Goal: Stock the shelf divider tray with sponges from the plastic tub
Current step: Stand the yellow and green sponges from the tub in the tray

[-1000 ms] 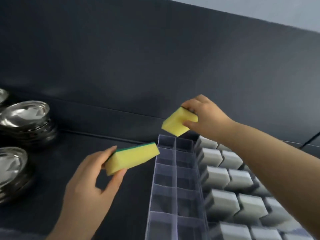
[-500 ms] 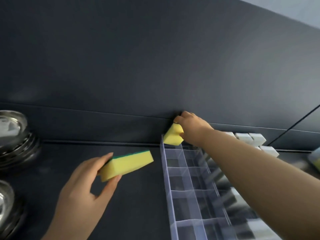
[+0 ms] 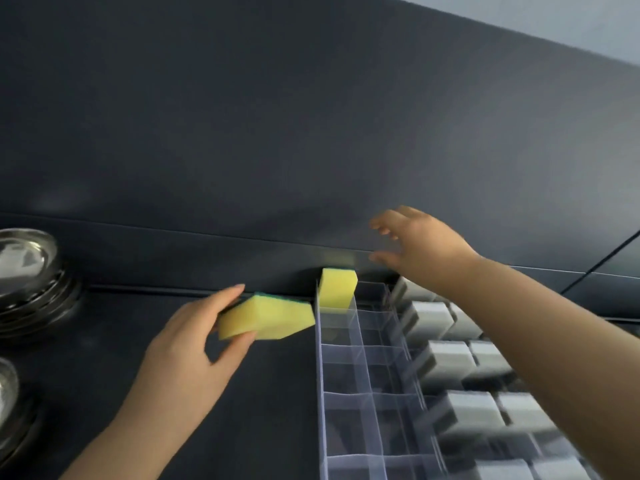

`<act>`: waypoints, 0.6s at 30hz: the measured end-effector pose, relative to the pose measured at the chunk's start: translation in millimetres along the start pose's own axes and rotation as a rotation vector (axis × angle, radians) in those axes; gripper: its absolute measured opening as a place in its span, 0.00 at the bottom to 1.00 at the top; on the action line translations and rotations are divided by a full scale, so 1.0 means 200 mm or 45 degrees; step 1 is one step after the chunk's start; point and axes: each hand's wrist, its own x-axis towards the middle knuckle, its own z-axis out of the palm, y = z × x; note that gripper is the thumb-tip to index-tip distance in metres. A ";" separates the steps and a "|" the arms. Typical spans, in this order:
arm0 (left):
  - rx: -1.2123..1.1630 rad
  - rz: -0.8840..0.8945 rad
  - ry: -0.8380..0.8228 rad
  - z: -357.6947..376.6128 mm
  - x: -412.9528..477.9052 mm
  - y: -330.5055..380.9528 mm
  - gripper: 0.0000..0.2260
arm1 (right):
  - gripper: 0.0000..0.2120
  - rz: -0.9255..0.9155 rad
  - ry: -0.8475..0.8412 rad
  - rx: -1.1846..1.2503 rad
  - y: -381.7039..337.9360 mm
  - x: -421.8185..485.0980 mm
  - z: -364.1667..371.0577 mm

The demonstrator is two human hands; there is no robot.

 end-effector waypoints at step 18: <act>0.524 0.134 -0.597 0.62 0.55 0.29 0.20 | 0.13 -0.107 0.120 0.481 0.34 -0.57 0.00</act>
